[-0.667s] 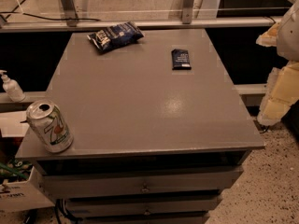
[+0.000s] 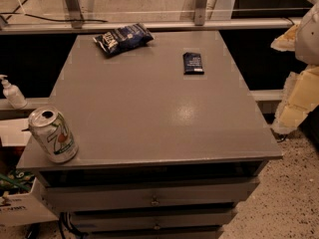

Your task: Move 7up can near rxbar blueberry

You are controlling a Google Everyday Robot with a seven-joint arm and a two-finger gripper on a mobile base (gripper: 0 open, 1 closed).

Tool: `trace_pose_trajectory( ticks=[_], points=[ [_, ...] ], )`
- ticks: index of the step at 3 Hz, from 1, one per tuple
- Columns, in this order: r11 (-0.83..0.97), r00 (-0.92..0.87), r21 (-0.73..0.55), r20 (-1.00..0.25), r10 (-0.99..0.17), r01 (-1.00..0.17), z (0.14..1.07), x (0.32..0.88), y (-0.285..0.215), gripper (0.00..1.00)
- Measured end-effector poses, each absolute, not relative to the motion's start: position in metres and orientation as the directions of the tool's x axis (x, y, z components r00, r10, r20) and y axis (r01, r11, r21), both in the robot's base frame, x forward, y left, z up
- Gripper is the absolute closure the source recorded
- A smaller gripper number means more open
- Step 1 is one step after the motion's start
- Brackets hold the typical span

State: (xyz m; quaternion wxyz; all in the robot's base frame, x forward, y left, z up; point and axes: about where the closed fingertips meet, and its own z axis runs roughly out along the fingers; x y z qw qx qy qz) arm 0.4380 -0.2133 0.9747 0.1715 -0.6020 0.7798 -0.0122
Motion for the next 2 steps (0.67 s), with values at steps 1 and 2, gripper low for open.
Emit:
trace_pose_trajectory(
  ticks=[1, 2],
  points=[
    [0.267, -0.183, -0.204, -0.353, -0.917, -0.942, 0.965, 0.44, -0.2, 0.0],
    [0.26, -0.144, -0.178, -0.488, -0.861, -0.949, 0.958, 0.439, -0.175, 0.0]
  ],
)
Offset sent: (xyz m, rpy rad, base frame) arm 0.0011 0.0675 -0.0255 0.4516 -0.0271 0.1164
